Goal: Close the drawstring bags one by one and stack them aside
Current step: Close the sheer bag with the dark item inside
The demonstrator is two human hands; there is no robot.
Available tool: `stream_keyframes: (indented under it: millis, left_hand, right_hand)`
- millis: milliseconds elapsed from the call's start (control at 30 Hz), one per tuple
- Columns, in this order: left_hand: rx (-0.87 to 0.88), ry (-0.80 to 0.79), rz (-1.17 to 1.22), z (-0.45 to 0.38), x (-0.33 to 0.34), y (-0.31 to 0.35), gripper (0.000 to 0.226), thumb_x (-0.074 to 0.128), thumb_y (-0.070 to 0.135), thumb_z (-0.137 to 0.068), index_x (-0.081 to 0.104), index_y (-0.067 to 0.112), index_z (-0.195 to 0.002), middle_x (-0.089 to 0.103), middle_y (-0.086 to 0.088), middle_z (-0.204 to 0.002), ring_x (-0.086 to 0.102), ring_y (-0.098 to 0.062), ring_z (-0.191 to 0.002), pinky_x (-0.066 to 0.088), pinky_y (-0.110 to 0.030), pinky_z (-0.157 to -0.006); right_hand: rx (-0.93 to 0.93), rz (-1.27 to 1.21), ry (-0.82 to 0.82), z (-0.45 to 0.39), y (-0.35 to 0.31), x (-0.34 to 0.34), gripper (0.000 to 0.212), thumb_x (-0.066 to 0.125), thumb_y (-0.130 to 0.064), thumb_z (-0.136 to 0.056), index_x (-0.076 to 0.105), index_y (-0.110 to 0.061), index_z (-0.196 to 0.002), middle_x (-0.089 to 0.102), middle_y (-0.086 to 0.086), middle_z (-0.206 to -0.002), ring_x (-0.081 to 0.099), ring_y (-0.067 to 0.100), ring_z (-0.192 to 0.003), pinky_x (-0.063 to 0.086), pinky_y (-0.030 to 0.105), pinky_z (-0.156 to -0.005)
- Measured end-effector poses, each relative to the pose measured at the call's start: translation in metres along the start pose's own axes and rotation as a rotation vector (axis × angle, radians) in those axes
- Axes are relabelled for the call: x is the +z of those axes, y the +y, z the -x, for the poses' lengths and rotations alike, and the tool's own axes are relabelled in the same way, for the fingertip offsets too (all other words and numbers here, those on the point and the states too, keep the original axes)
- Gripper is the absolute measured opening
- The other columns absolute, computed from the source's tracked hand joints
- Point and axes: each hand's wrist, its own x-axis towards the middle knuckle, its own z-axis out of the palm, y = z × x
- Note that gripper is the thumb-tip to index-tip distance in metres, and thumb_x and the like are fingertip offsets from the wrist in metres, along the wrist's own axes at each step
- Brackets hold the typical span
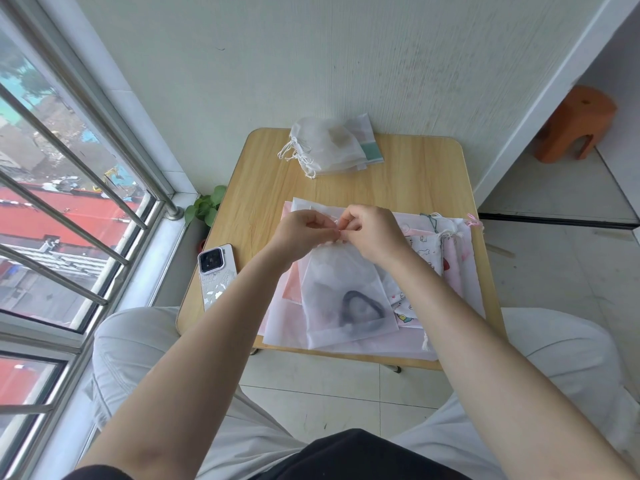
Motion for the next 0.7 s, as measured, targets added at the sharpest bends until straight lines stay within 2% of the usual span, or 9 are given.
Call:
stream_keyframes:
  millis: [100, 233, 333, 400, 433, 500, 533, 600, 700]
  left_hand:
    - [0.002, 0.023, -0.102, -0.002, 0.002, 0.001, 0.019, 0.081, 0.013, -0.074, 0.067, 0.016, -0.086, 0.067, 0.006, -0.083, 0.061, -0.006, -0.078, 0.047, -0.013, -0.069]
    - [0.047, 0.099, -0.209, -0.002, 0.008, 0.002, 0.019, 0.079, 0.015, -0.075, 0.062, 0.019, -0.08, 0.062, 0.008, -0.077, 0.057, -0.005, -0.072, 0.045, -0.015, -0.064]
    - [0.118, 0.103, -0.235, -0.002, 0.01, 0.001, 0.018, 0.077, 0.013, -0.078, 0.06, 0.017, -0.082, 0.062, 0.008, -0.078, 0.055, -0.003, -0.07, 0.041, -0.009, -0.059]
    - [0.196, 0.093, -0.307, -0.001, 0.009, 0.002, 0.016, 0.073, 0.011, -0.082, 0.058, 0.017, -0.082, 0.061, 0.01, -0.08, 0.054, 0.001, -0.071, 0.039, -0.005, -0.061]
    - [0.236, 0.091, -0.349, 0.0, 0.009, 0.003, 0.015, 0.07, 0.01, -0.085, 0.057, 0.017, -0.082, 0.06, 0.012, -0.079, 0.053, 0.002, -0.071, 0.038, -0.004, -0.062]
    - [0.306, 0.112, -0.409, 0.003, 0.009, 0.002, 0.015, 0.065, 0.009, -0.088, 0.055, 0.019, -0.081, 0.059, 0.013, -0.079, 0.052, -0.001, -0.072, 0.037, -0.009, -0.065]
    - [0.332, 0.133, -0.429, 0.004, 0.01, 0.001, 0.016, 0.063, 0.008, -0.088, 0.055, 0.019, -0.081, 0.059, 0.013, -0.079, 0.052, -0.006, -0.073, 0.037, -0.014, -0.067]
    - [0.383, 0.196, -0.464, 0.006, 0.012, -0.004, 0.014, 0.066, 0.007, -0.086, 0.061, 0.02, -0.08, 0.062, 0.01, -0.081, 0.052, -0.014, -0.081, 0.039, -0.023, -0.074]
    - [0.456, 0.293, -0.476, 0.004, 0.013, -0.013, 0.008, 0.072, 0.012, -0.079, 0.071, 0.02, -0.079, 0.065, 0.003, -0.088, 0.055, -0.021, -0.089, 0.039, -0.03, -0.091]
  right_hand:
    - [-0.012, 0.115, -0.017, 0.0, -0.002, 0.0, 0.009, 0.069, -0.014, -0.087, 0.072, -0.012, -0.095, 0.07, 0.001, -0.085, 0.063, 0.016, -0.081, 0.047, 0.025, -0.072]
    - [-0.046, 0.363, -0.128, -0.004, -0.007, 0.0, 0.02, 0.054, -0.011, -0.092, 0.072, -0.007, -0.101, 0.07, 0.008, -0.1, 0.063, 0.025, -0.094, 0.05, 0.033, -0.079]
    - [-0.02, 0.385, -0.186, -0.006, -0.009, -0.004, 0.022, 0.05, -0.016, -0.097, 0.067, -0.006, -0.108, 0.066, 0.007, -0.108, 0.06, 0.025, -0.1, 0.048, 0.035, -0.082]
    - [0.058, 0.248, -0.242, -0.009, -0.006, -0.008, 0.021, 0.05, -0.022, -0.099, 0.065, -0.009, -0.107, 0.063, 0.001, -0.105, 0.058, 0.019, -0.097, 0.045, 0.03, -0.079]
    - [0.113, 0.122, -0.282, -0.009, -0.004, -0.01, 0.02, 0.051, -0.024, -0.099, 0.066, -0.011, -0.102, 0.064, -0.004, -0.097, 0.058, 0.015, -0.09, 0.044, 0.027, -0.074]
    - [0.237, -0.204, -0.374, -0.009, -0.003, -0.014, 0.02, 0.052, -0.021, -0.1, 0.066, -0.016, -0.087, 0.058, -0.008, -0.074, 0.05, 0.009, -0.069, 0.036, 0.021, -0.062]
    - [0.299, -0.385, -0.419, -0.01, -0.001, -0.014, 0.022, 0.051, -0.017, -0.101, 0.065, -0.017, -0.083, 0.053, -0.005, -0.069, 0.044, 0.009, -0.063, 0.031, 0.021, -0.058]
    - [0.411, -0.658, -0.476, -0.011, 0.003, -0.013, 0.026, 0.047, -0.013, -0.102, 0.066, -0.017, -0.084, 0.046, -0.001, -0.069, 0.038, 0.011, -0.061, 0.027, 0.024, -0.058]
    - [0.502, -0.792, -0.497, -0.011, 0.008, -0.008, 0.031, 0.048, -0.015, -0.101, 0.07, -0.021, -0.08, 0.042, -0.002, -0.068, 0.036, 0.012, -0.062, 0.027, 0.025, -0.061]
